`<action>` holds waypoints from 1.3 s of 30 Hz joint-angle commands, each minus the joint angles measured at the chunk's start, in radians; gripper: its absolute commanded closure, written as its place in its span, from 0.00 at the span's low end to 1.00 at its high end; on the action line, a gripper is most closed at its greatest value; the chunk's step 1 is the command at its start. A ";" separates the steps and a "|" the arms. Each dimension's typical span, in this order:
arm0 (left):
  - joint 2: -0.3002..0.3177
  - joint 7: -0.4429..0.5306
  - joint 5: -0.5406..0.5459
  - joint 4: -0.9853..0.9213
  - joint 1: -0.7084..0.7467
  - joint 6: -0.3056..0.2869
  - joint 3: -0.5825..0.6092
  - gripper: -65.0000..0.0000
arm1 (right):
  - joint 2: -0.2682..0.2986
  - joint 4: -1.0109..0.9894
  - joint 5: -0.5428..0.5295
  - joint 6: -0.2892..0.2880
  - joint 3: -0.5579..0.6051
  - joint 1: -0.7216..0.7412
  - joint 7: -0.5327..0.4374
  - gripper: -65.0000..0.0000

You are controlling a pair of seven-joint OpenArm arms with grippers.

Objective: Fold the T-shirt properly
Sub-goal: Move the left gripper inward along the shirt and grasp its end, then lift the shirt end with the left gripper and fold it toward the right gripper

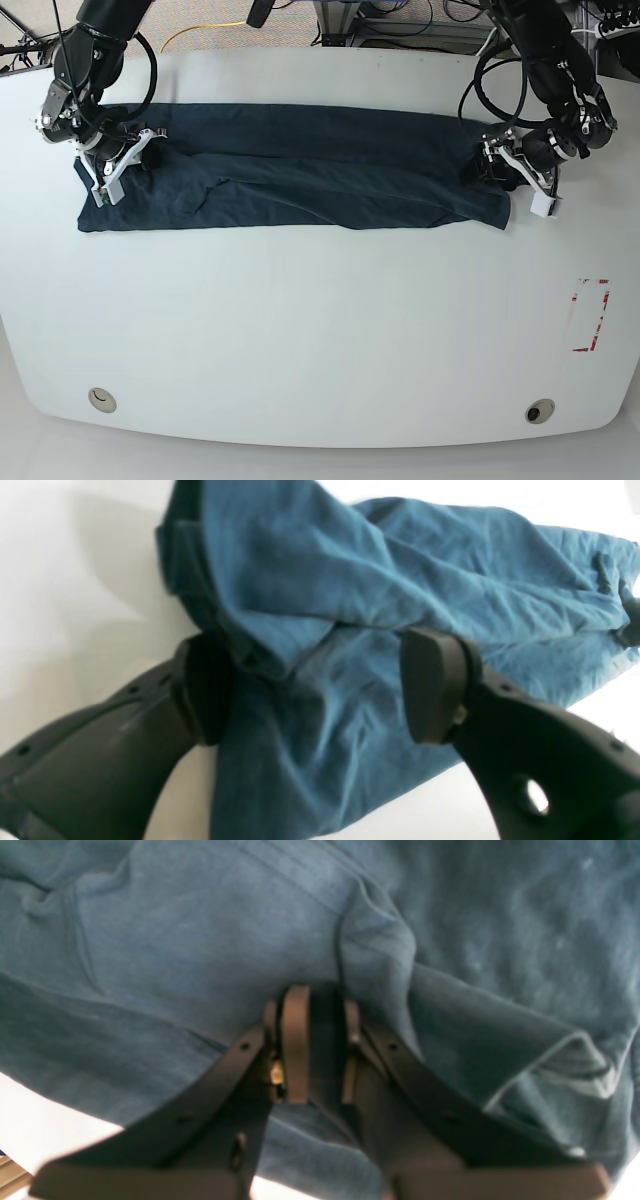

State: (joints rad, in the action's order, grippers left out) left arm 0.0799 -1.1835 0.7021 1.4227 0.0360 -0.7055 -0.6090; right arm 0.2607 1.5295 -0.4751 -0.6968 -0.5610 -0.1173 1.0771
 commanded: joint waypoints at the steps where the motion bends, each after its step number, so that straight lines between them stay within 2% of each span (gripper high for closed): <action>1: -0.001 -0.065 -0.023 -0.006 0.009 0.007 0.004 0.27 | 0.015 0.009 0.011 -0.001 -0.003 0.003 0.015 0.87; 4: -0.001 -0.063 0.023 -0.010 0.012 0.007 0.002 0.30 | 0.015 0.009 0.013 -0.001 -0.003 0.003 0.015 0.87; 8: 0.005 -0.065 0.060 -0.006 0.012 0.007 0.004 0.42 | 0.015 0.009 0.014 -0.001 -0.003 0.003 0.015 0.87; 10: 0.010 -0.075 0.075 -0.004 0.012 0.007 0.004 0.42 | 0.015 0.009 0.011 -0.001 -0.003 0.003 0.015 0.87; 13: 0.056 -0.097 0.093 0.011 0.009 0.007 0.002 0.42 | 0.015 0.009 0.009 -0.001 -0.001 0.003 0.015 0.87; 22: 0.114 -0.094 0.090 0.091 0.012 0.007 0.001 0.42 | 0.015 0.007 0.011 -0.001 -0.001 0.003 0.015 0.87; 24: 0.123 -0.094 0.089 0.083 0.008 0.007 0.001 0.41 | 0.015 0.007 0.009 -0.001 -0.001 0.003 0.015 0.87; 26: 0.125 -0.092 0.089 0.079 0.008 0.007 0.001 0.35 | 0.015 0.007 0.009 -0.001 -0.001 0.003 0.015 0.87; 30: 0.123 -0.045 0.092 0.077 0.009 0.076 0.001 0.24 | 0.015 0.007 0.009 -0.001 -0.001 0.003 0.015 0.87; 36: 0.111 -0.042 0.095 0.079 0.006 0.037 0.008 0.20 | 0.013 0.007 0.009 -0.001 0.000 0.003 0.015 0.87; 39: 0.090 -0.042 0.090 0.073 0.005 0.040 0.008 0.20 | 0.013 0.007 0.009 -0.001 0.000 0.003 0.015 0.87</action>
State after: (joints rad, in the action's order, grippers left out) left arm 0.1711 -1.2388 0.7723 1.4864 0.0547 -0.6609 -0.6018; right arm 0.2607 1.5295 -0.4751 -0.6971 -0.5610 -0.1173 1.0771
